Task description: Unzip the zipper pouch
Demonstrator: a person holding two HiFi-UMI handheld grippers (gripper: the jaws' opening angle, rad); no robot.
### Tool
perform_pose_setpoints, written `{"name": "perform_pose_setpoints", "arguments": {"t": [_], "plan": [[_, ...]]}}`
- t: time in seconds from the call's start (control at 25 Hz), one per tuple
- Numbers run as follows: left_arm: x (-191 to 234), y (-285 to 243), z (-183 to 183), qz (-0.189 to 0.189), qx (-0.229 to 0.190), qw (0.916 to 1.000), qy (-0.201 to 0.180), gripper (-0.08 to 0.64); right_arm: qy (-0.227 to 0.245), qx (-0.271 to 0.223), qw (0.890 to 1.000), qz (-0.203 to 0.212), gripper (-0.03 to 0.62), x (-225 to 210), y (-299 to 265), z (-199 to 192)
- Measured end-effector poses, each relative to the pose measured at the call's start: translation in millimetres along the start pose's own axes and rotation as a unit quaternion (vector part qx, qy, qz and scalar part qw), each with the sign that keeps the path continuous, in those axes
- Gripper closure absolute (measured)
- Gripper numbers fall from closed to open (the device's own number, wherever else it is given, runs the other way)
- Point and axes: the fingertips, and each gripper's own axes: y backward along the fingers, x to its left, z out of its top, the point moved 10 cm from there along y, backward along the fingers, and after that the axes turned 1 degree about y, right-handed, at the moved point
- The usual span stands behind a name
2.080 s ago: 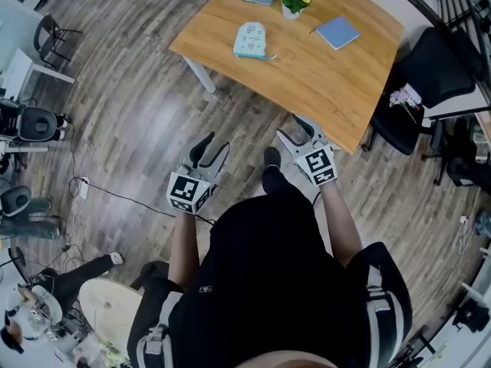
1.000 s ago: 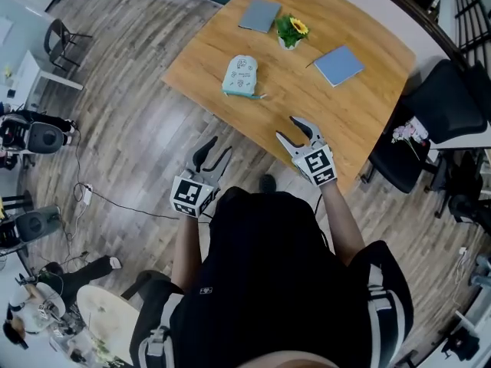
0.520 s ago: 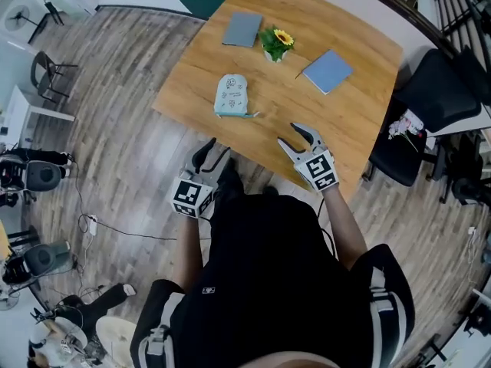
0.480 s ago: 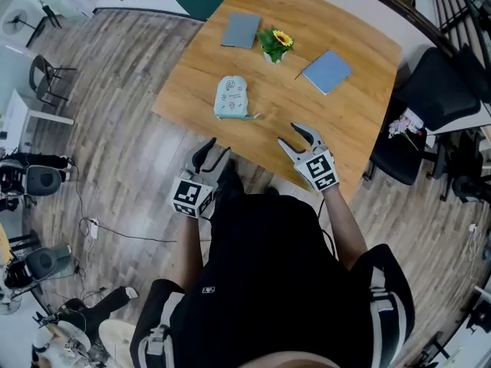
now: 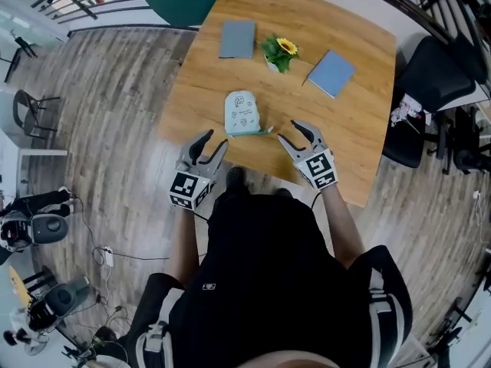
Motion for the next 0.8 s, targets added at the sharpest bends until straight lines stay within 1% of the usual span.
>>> {"name": "perform_pose_setpoints", "arguments": {"t": [0.12, 0.28, 0.6, 0.8], "plan": [[28.0, -1.1, -7.9, -0.016, 0.009, 0.9998, 0.002, 0.383, -0.007, 0.008, 1.0, -0.014, 0.379, 10.8, -15.6, 5.3], [53.8, -5.6, -20.6, -0.042, 0.018, 0.9989, 0.008, 0.387, -0.021, 0.031, 0.999, -0.033, 0.379, 25.3, -25.9, -0.5], [86.7, -21.8, -29.0, -0.104, 0.024, 0.9942, 0.009, 0.388, -0.044, 0.056, 0.994, -0.078, 0.38, 42.2, -38.9, 7.0], [105.1, -28.7, -34.9, -0.13, 0.032, 0.991, 0.009, 0.39, -0.041, 0.053, 0.993, -0.095, 0.382, 50.8, -53.4, 14.8]]}}
